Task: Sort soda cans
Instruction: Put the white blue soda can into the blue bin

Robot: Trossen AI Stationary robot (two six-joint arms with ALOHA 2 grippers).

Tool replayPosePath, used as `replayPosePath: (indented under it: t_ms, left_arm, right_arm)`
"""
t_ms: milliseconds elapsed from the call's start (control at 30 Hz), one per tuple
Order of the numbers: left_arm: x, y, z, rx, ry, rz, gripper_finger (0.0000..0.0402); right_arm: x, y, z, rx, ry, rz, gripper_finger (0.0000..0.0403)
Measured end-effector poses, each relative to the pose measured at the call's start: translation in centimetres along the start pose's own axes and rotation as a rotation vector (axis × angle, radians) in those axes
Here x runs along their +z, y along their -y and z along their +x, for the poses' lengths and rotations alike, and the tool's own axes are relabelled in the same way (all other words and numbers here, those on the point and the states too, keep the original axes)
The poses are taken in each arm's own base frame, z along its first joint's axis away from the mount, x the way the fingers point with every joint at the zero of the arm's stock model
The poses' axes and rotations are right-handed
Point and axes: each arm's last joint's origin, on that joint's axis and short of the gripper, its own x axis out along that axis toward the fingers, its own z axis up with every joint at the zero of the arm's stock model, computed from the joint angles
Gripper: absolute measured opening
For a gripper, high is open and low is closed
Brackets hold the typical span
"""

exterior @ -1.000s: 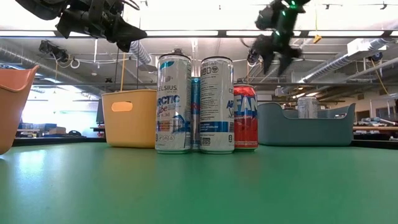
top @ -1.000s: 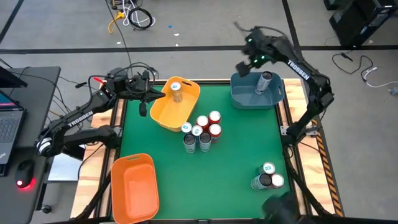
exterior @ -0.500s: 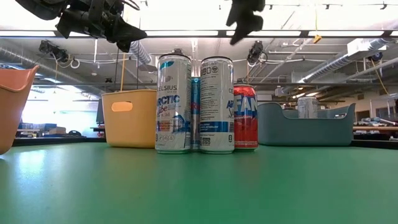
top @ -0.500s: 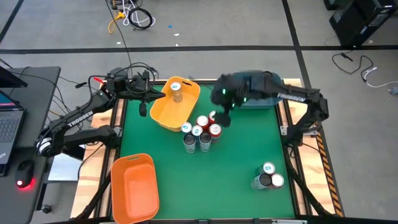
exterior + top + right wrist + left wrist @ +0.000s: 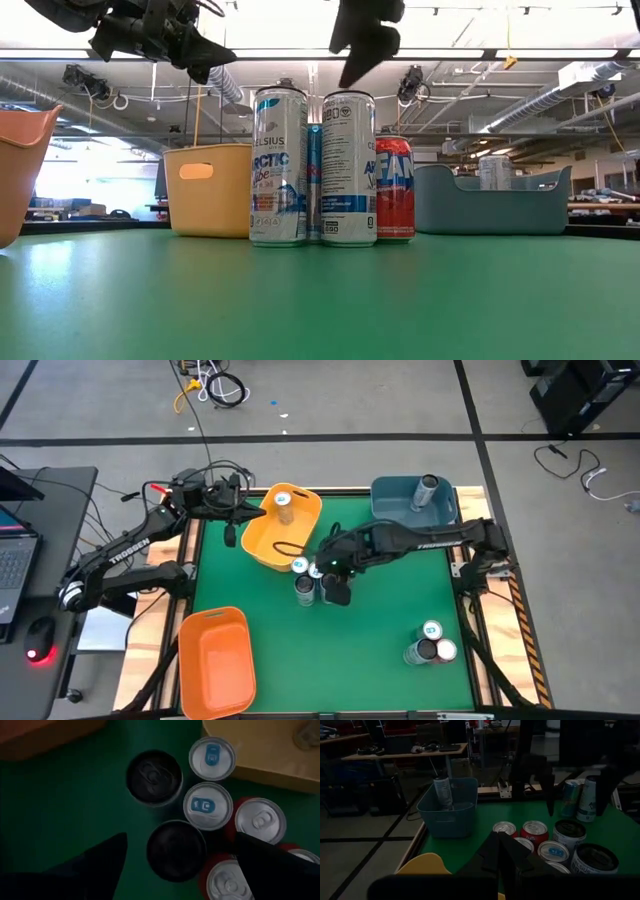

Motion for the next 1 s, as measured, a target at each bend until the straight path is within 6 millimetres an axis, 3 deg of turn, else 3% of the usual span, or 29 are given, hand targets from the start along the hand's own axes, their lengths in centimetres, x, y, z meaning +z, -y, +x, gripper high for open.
replayPosePath:
  t_ms: [400, 1000]
  left_arm:
    - [0.0, 0.0, 0.0, 0.007, 0.000, 0.003, 0.0005]
    - [0.0, 0.0, 0.0, 0.016, -0.003, 0.003, 0.0005]
  right_arm:
    - [-0.3, -0.4, 3.6, -0.025, -0.112, -0.013, 0.0351]
    - [0.2, 0.1, 3.1, -0.010, -0.111, -0.063, 0.0350]
